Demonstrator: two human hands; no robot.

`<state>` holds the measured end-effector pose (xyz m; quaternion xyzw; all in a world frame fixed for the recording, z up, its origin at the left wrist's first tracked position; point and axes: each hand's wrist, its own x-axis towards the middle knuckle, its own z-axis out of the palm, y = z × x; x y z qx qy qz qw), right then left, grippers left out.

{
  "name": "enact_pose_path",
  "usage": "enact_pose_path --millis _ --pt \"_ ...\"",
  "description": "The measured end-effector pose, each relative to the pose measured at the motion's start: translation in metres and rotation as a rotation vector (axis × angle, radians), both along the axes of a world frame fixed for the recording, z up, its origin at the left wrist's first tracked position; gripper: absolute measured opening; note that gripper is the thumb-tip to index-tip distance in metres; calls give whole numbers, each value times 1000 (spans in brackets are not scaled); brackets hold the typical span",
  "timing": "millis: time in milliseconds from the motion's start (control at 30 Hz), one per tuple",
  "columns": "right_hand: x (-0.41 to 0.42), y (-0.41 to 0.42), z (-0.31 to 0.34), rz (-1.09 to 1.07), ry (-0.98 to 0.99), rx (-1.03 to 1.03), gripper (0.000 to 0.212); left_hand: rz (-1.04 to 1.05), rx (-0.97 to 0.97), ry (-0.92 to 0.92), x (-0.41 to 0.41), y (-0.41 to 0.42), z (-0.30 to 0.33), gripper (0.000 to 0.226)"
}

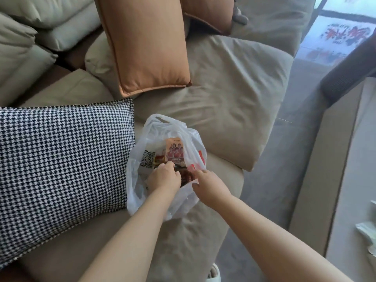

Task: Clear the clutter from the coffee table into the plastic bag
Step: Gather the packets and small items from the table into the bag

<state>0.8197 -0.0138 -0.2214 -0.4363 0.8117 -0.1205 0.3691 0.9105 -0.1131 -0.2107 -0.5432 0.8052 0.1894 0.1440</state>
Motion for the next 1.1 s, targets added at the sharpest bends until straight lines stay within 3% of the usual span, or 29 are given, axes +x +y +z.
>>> enact_pose_path --millis 200,467,1100 --pt "-49 103 7 -48 136 104 39 -247 3 -49 -40 87 15 34" --pt "-107 272 7 -215 170 183 36 -657 44 -166 -111 235 16 40" --pt "-131 654 -31 -774 12 434 37 -1199 187 -199 -218 572 -23 39"
